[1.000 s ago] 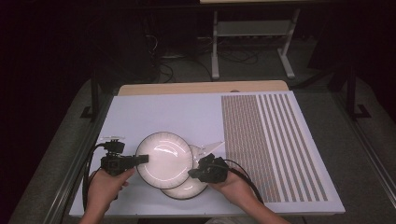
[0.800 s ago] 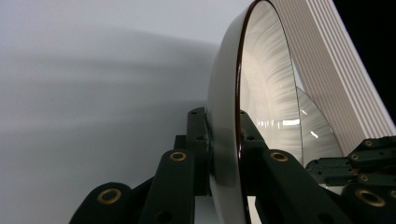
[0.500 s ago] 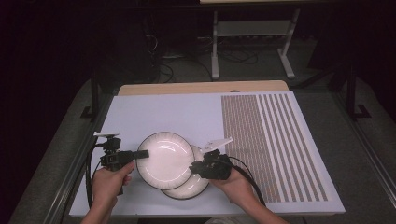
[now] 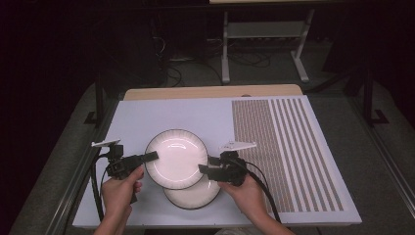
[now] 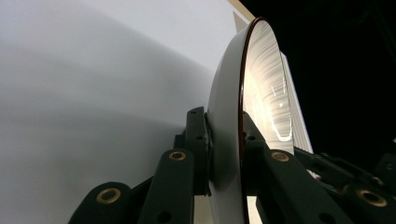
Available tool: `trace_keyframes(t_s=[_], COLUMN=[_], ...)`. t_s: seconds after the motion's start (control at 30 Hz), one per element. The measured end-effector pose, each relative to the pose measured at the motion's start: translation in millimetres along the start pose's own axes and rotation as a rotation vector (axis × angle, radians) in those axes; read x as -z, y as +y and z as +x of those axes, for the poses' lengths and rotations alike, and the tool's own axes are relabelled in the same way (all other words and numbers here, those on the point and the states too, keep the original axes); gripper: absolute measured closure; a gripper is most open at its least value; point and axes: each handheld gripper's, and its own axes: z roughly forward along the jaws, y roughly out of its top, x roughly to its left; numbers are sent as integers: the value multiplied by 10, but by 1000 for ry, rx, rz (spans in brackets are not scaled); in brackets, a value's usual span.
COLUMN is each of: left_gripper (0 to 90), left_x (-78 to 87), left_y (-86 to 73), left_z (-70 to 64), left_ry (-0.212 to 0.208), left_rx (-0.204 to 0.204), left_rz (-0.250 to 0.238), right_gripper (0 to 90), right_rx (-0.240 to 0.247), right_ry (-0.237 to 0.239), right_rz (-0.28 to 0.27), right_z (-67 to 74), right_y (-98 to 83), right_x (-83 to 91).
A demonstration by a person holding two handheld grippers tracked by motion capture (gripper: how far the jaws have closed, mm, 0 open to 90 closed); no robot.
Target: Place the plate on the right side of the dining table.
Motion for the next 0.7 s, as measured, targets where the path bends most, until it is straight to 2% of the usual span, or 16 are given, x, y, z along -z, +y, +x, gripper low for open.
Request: trace_keyframes(t_s=[0.17,0.27,0.4,0.57,0.67,0.7], left_gripper=[791,788,795,796,793,792], left_x=[-25,-36,-52,-78,-97,-96], left_y=[-50,-107,-152,-173,-191,-206], left_z=[-18,-25,-47,-63,-93,-108], left_ry=[-20,-33,-4,11,26,31], left_rx=[21,47,44,43,63,58], left_rz=[-9,-41,-66,-56,-51,-54], right_gripper=[528,557,607,645,664,668], right_rx=[-60,-89,-129,-203,-251,-260], right_ry=[-16,-26,-40,-61,-74,-76], right_rz=[0,-19,-38,-15,-5,-3], right_z=[5,1,0,-23,-36,-39], right_y=[-15,-14,-4,12,28,33], right_x=[-40,-31,-6,-3,2,6])
